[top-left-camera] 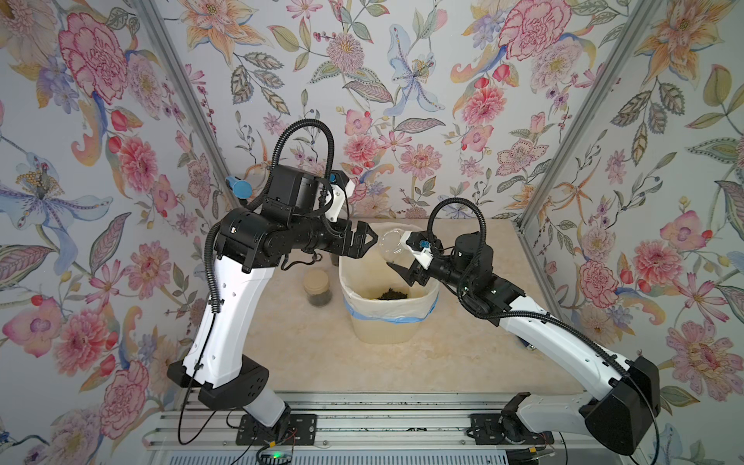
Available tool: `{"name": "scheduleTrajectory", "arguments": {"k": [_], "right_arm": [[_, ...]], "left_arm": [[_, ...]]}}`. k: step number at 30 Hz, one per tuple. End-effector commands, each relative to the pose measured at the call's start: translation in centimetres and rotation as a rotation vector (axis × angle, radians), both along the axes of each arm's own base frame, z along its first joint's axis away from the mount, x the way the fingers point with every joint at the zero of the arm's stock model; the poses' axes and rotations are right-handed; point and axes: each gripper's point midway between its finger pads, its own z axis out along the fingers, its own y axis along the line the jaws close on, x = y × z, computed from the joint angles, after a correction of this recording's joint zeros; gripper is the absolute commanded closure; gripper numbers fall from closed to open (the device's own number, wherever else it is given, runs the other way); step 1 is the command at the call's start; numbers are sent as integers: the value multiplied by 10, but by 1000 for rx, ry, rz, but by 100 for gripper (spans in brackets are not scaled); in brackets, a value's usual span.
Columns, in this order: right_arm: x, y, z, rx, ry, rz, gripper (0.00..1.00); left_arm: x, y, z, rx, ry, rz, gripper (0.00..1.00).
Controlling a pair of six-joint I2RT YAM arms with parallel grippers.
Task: Empty moldy tea leaves from jars
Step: Place the jar at the center of the board.
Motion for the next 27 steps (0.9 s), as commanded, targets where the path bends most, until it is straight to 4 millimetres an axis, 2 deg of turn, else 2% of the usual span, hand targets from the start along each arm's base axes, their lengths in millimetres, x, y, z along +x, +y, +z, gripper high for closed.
{"name": "scheduleTrajectory", "arguments": {"k": [1, 3, 4, 6, 8, 10, 11, 13, 14, 16, 17, 20, 22, 23, 25, 26, 27], "right_arm": [[2, 6, 75, 396, 88, 52, 53], [20, -8, 83, 545, 220, 2, 53], [22, -9, 85, 601, 267, 6, 53], [19, -9, 97, 724, 354, 68, 53], [21, -14, 104, 782, 420, 102, 53], [34, -29, 102, 809, 439, 21, 53], [32, -24, 105, 812, 455, 39, 53], [17, -5, 111, 796, 493, 132, 54], [14, -6, 108, 787, 497, 126, 53], [29, -30, 95, 820, 489, 7, 52], [28, -31, 95, 829, 497, 24, 52], [1, 0, 104, 709, 470, 115, 53], [10, -16, 101, 653, 376, -26, 51], [11, -17, 102, 663, 379, -19, 51], [-9, 12, 105, 617, 430, 117, 53], [-19, 24, 102, 532, 381, 115, 53], [-16, 18, 98, 481, 332, 48, 51]], "left_arm": [[-10, 38, 26, -14, -181, 133, 0], [-12, 40, 22, -121, -261, 169, 0], [-16, 43, 23, -175, -306, 185, 0], [-13, 44, 7, -243, -347, 212, 0], [-8, 37, -11, -276, -343, 200, 0], [-2, 25, -25, -275, -316, 158, 0], [0, 21, -28, -265, -310, 143, 0], [4, 21, -27, -239, -329, 139, 0], [5, 23, -23, -229, -350, 146, 0], [6, 26, -13, -216, -386, 148, 0], [6, 26, -11, -209, -397, 146, 0], [11, 25, -14, -182, -402, 148, 0], [13, 22, -18, -182, -392, 139, 0], [14, 20, -20, -188, -390, 131, 0], [15, 19, -21, -196, -394, 128, 0], [15, 19, -21, -196, -400, 126, 0], [15, 19, -19, -196, -406, 127, 0]]}}
